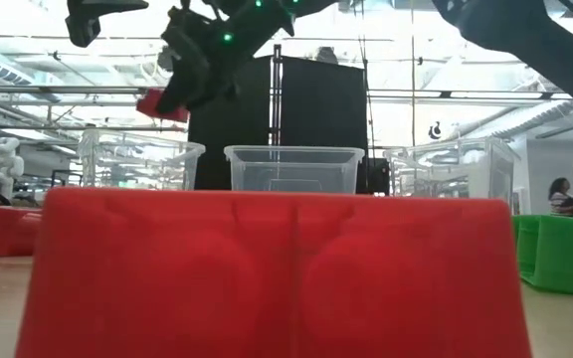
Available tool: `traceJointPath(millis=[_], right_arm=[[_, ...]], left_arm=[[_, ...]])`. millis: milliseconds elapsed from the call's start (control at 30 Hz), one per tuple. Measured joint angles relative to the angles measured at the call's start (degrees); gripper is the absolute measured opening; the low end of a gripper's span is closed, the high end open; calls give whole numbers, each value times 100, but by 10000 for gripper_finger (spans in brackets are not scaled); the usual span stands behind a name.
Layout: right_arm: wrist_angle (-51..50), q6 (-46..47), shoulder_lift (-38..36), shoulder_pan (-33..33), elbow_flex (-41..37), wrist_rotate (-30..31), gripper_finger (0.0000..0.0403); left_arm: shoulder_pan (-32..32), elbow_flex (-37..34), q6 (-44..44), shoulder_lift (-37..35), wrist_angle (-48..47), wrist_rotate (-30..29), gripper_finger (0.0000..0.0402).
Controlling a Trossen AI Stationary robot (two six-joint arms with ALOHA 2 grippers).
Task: Sort blocks
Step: Put the red game piece into the left transparent bin
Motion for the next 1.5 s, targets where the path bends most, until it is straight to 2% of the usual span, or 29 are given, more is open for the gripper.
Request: traceJointPath(millis=[267,467,600,867,1333,1500], right_arm=[[961,219,58,-420,21,57,113],[2521,174,74,-547,15,48,113],[3049,356,153,-680,20,38,113],[3133,1024,698,-870,12,-728,113],[3181,1028,804,-881,8,-715,113],[3186,685,804,-866,8,-708,113]], left_arm=[[-2,-4,7,9,6,9,209],[-2,-4,7,9,19,15,209],[-2,-4,7,7,25,24,209],[-2,-4,48,7,34,26,209],[-2,-4,46,7,34,26,209],[-2,-4,43,7,34,26,209]])
